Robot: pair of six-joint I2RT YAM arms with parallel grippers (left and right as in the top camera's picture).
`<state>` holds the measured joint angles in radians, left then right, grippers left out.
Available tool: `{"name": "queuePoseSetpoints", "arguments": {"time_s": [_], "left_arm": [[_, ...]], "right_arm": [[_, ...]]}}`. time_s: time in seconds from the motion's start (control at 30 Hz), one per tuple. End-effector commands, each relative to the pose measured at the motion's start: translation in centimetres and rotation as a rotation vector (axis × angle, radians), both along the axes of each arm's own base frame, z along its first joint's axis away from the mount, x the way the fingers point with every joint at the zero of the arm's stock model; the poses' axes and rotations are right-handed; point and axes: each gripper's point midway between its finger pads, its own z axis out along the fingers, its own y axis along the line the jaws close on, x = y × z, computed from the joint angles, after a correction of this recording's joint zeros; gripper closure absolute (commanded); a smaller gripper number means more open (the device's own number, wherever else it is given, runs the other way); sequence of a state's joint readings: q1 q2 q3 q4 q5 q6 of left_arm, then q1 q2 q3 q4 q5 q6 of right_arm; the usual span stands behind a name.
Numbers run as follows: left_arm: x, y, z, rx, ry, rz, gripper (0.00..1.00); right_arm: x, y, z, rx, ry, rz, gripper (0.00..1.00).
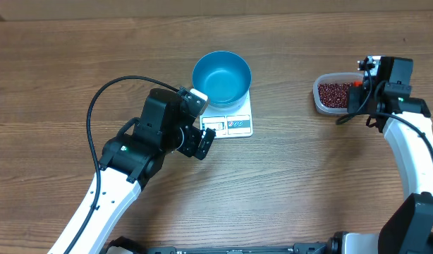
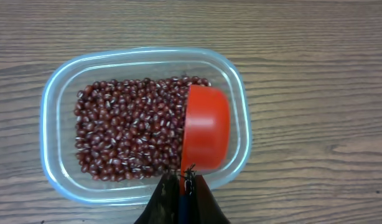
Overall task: Scoop item into bowl and weigh 150g on scale
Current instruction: 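Lower the red scoop with the right gripper into the bean tub, then drag the red scoop through the beans with the right gripper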
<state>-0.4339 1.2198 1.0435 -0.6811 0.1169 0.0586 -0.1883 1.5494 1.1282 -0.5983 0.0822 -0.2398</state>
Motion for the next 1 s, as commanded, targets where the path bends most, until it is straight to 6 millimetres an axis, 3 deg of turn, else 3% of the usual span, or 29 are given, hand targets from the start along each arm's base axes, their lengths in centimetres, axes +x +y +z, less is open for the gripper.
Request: {"name": "queuePoseSetpoints", "arguments": {"time_s": [0.0, 0.27, 0.77, 0.97], "left_arm": [[0.0, -0.1, -0.2, -0.011, 0.011, 0.002, 0.00], [0.0, -0.1, -0.2, -0.011, 0.011, 0.002, 0.00], [0.0, -0.1, -0.2, -0.011, 0.012, 0.002, 0.00], [0.0, -0.1, -0.2, -0.011, 0.012, 0.002, 0.01]], "right_arm": [[-0.3, -0.4, -0.8, 0.015, 0.013, -0.005, 0.96], [-0.5, 1.8, -1.8, 0.125, 0.026, 0.062, 0.96], [-0.9, 3.6, -2.2, 0.217, 0.045, 0.110, 0.96], [-0.9, 4.0, -3.5, 0.252, 0.077, 0.116, 0.96]]}}
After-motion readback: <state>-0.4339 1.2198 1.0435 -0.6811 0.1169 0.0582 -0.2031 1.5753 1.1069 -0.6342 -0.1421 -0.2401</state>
